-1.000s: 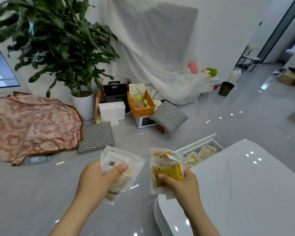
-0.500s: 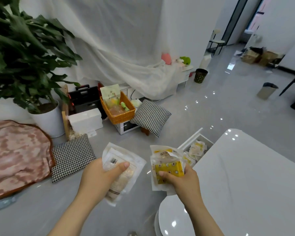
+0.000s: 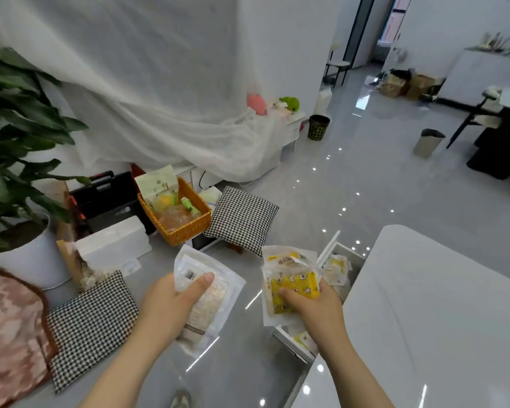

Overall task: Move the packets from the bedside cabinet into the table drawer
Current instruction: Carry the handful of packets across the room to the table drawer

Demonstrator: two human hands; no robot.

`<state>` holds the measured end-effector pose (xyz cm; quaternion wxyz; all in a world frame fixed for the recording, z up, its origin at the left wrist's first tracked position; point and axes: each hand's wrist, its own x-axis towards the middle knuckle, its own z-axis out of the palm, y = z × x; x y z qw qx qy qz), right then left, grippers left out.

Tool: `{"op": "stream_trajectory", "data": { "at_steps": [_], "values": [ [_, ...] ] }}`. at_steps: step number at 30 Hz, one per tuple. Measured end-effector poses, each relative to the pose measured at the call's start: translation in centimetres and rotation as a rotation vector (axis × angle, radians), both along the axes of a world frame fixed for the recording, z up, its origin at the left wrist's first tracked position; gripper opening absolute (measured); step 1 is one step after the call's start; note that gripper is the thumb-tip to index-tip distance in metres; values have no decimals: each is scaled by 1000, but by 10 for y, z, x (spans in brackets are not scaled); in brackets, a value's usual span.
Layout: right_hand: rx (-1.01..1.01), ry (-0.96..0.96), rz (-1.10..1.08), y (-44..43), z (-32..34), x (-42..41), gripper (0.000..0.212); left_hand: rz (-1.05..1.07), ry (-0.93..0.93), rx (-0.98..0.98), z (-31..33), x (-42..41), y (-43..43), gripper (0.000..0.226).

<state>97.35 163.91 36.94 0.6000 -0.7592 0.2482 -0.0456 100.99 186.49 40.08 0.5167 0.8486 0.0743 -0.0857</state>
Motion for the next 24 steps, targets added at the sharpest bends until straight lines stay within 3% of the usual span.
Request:
{"op": "stream_trajectory", "data": {
  "at_steps": [14,24],
  "values": [
    [-21,132,-335,11,-18,125,8,-318,215,-100,-21,219,-15,21],
    [2,225,-604,-63,-53,158,8,-696,200,60,-43,305,-124,18]
  ]
}}
